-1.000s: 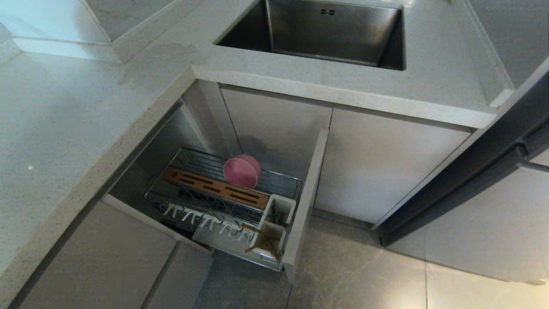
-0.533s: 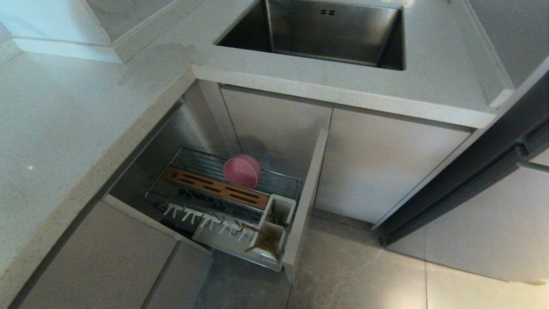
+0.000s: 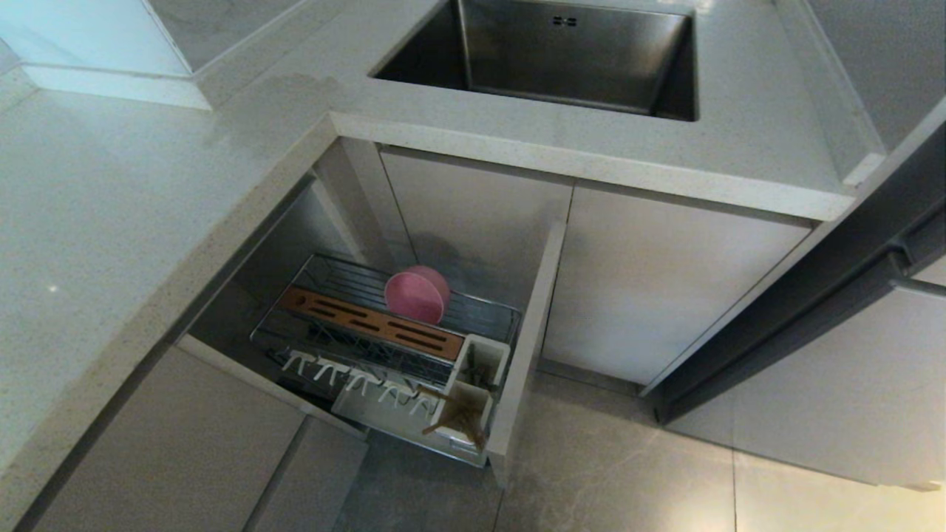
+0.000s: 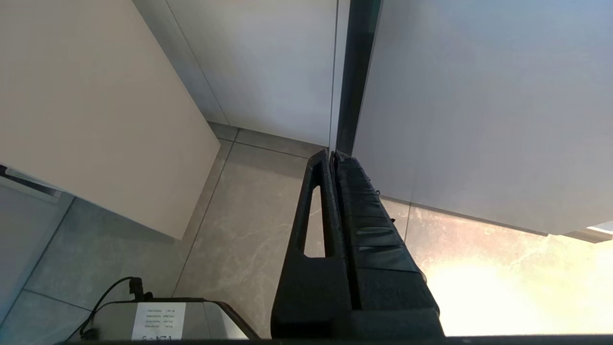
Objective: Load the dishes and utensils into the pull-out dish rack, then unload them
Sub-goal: Pick up the plate and place it in the cupboard
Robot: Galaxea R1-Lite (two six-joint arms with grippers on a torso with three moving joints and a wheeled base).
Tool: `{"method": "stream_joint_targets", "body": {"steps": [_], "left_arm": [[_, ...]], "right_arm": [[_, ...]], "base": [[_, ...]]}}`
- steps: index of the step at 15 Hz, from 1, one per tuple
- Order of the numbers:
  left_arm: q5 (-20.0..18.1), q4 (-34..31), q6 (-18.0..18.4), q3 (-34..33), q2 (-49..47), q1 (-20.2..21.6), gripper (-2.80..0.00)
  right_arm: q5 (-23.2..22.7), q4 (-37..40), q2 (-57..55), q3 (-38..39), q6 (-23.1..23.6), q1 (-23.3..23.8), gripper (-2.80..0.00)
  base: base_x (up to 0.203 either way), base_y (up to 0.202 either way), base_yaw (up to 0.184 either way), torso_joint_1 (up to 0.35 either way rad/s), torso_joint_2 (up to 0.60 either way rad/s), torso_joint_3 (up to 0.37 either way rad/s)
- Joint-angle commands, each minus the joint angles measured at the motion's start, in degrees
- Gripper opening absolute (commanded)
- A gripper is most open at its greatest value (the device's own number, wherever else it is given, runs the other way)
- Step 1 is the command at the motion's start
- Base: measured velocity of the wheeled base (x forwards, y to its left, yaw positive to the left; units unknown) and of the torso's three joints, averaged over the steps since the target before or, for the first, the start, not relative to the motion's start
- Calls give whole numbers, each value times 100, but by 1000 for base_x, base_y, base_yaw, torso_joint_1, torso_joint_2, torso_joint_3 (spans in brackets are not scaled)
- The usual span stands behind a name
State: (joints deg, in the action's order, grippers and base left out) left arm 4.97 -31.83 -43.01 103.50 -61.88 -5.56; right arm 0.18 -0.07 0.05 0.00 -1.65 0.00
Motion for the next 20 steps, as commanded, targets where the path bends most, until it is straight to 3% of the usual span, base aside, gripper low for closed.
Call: {"method": "stream_joint_targets", "body": {"steps": [1,4,7,9,13,20], "left_arm": [[-115,230,-710,-36,-73,2,-280],[-493,420,-2119,-77,-244,2,-280],[-585,440,-3011,-111,-463,-42,-280],[-715,434,-3616,-117,-558,-332,-280],[-752,440,-4343,-118,-872,-573,-280],[-539,124,-4728,-159,-1498,-1021,-280]], "right_arm": [[-1,-1,4,0,-2,0,-280],[-1,-1,4,0,-2,0,-280],[-1,-1,4,0,-2,0,-280],[-1,-1,4,0,-2,0,-280],[-1,-1,4,0,-2,0,-280],[-1,-1,4,0,-2,0,-280]], "base": [[0,0,0,0,0,0],[0,0,0,0,0,0],[0,0,0,0,0,0],[0,0,0,0,0,0],[0,0,0,0,0,0],[0,0,0,0,0,0]]}}
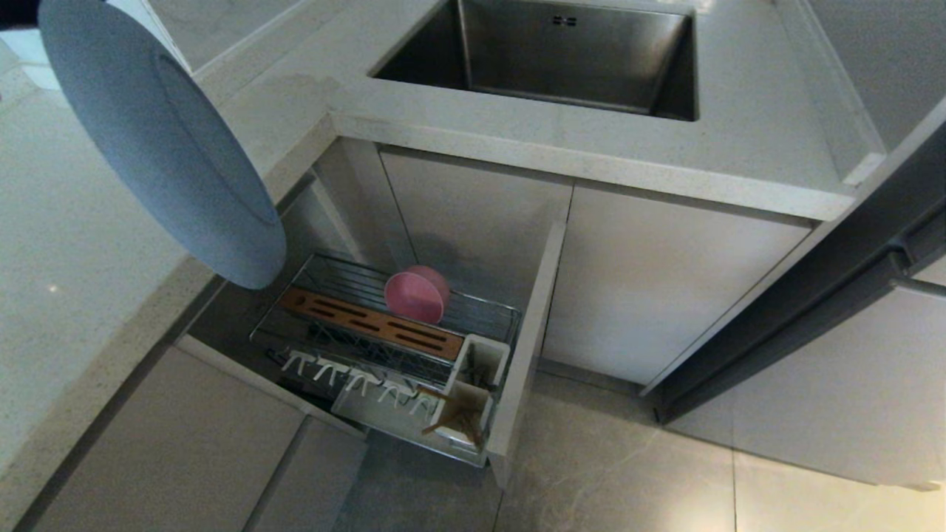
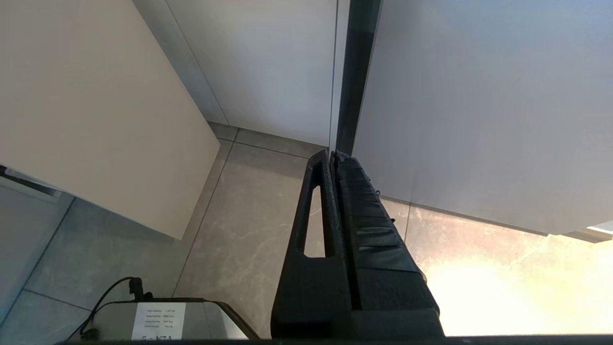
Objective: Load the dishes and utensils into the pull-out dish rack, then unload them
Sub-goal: Pick up the plate and place it in the cupboard
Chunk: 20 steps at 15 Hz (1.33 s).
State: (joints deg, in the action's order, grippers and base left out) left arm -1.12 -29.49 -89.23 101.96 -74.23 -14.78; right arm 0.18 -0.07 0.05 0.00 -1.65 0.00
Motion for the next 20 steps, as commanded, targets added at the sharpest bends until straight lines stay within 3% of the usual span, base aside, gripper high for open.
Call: {"method": "stream_joint_targets", "body": {"steps": [1,4,7,14,18,20], "left_arm": [[323,-159,-180,-74,-382,-242,-280],[1001,-129,-407,-477,-680,-588,-280],[1051,-78,-433,-903,-966,-748,-280],[1066,745,-656,-1636,-1526,-797,-280],[1290,1425,-675,-2100,-1705,-799,-280],[1738,1786,-665,-2350,-1827,-799,-280]], "right_arm": [[-1,-1,4,0,-2,0,-280],[-1,-1,4,0,-2,0,-280],[-1,-1,4,0,-2,0,-280],[-1,-1,4,0,-2,0,-280],[-1,-1,4,0,-2,0,-280],[-1,-1,4,0,-2,0,-280]], "base": [[0,0,0,0,0,0],[0,0,0,0,0,0],[0,0,0,0,0,0],[0,0,0,0,0,0],[0,0,0,0,0,0],[0,0,0,0,0,0]]}}
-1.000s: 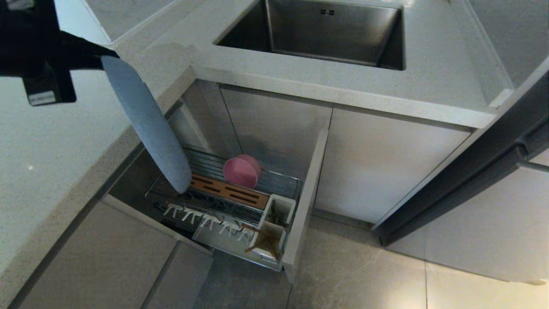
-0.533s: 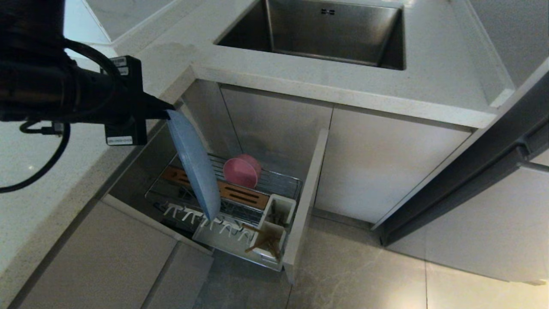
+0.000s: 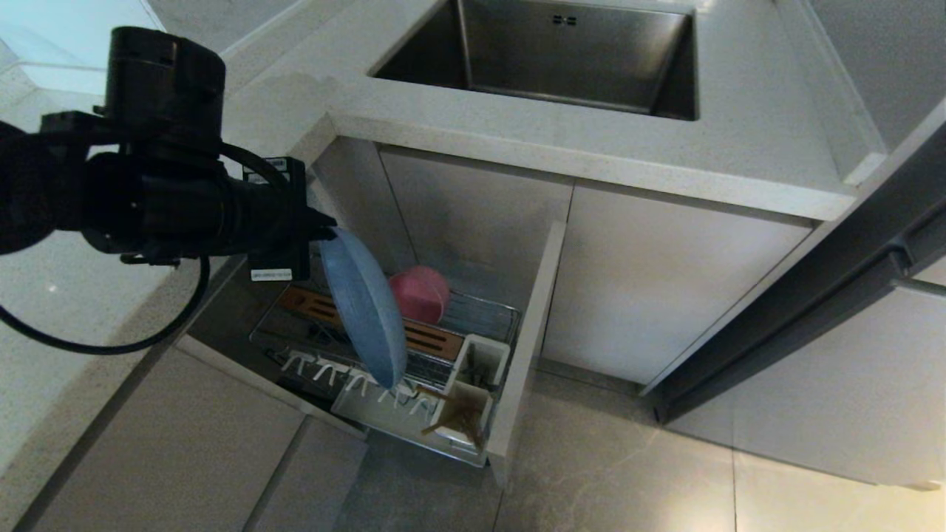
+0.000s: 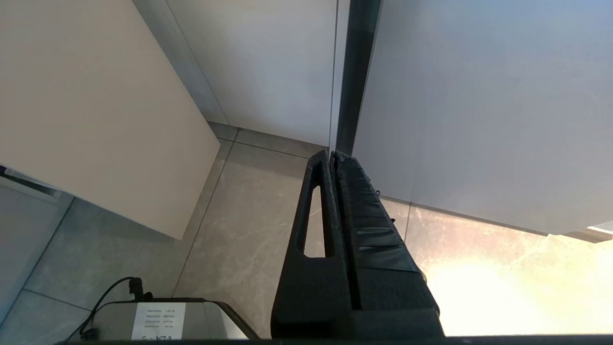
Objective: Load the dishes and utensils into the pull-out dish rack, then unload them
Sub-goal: Pick up the plate and place it in the cupboard
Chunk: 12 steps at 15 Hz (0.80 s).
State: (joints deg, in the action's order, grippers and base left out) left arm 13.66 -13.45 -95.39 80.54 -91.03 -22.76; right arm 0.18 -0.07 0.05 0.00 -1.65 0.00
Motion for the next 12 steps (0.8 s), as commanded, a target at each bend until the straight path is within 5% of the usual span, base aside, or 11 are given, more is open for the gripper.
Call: {"method": "stream_joint_targets", "body": {"steps": [1,4,8,12], "left_arm": [[455,392,-31,-331,-247,-5,-280],[831,474,108,-399,-351,7,-280],[930,1296,353,-679,-458,112,-280],[954,1380,372,-680,-680,114,-280]], "right_arm": [[-1,-1,4,0,-2,0,-280],[-1,-1,4,0,-2,0,-280],[-1,-1,4,0,-2,0,-280],[-1,-1,4,0,-2,0,-280]], "base": [[0,0,0,0,0,0],[0,0,0,0,0,0],[0,0,0,0,0,0],[0,0,0,0,0,0]]}}
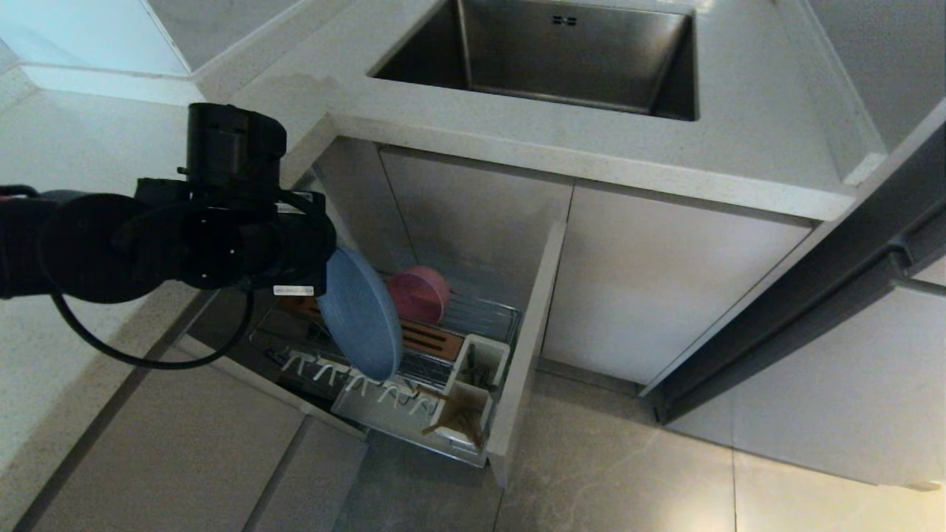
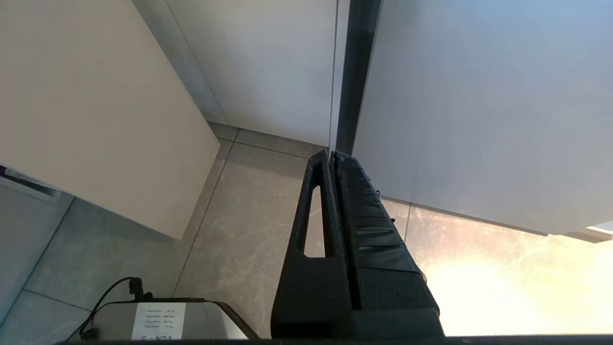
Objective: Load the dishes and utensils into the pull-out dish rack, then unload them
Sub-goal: Pick up the plate and place it in the cupboard
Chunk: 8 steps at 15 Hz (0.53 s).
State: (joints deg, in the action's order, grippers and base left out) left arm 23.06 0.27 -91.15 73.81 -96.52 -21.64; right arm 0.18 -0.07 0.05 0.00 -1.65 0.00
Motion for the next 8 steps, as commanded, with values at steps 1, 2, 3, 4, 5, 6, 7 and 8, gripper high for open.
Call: {"method": "stream_joint_targets", "body": {"steps": [1,2,3,4,5,6,7,8], "left_arm": [[14,8,-52,-7,-207,2,-280],[14,5,-52,-3,-275,2,-280],[36,-9,-52,10,-322,2,-280],[74,-4,-52,9,-362,2,-280],[95,10,-52,10,-444,2,-280],[128,35,-52,1,-456,2,-280],[128,43,-52,1,-465,2,-280],[139,48,-52,10,-487,2,-280]], "right_arm": [[-1,-1,4,0,-2,0,-280],[-1,-1,4,0,-2,0,-280],[-1,-1,4,0,-2,0,-280],[-1,-1,4,0,-2,0,-280],[-1,-1,4,0,-2,0,-280],[-1,-1,4,0,-2,0,-280],[-1,-1,4,0,-2,0,-280],[-1,-1,4,0,-2,0,-280]], "base": [[0,0,0,0,0,0],[0,0,0,0,0,0],[0,0,0,0,0,0],[0,0,0,0,0,0],[0,0,0,0,0,0],[0,0,0,0,0,0],[0,0,0,0,0,0],[0,0,0,0,0,0]]}}
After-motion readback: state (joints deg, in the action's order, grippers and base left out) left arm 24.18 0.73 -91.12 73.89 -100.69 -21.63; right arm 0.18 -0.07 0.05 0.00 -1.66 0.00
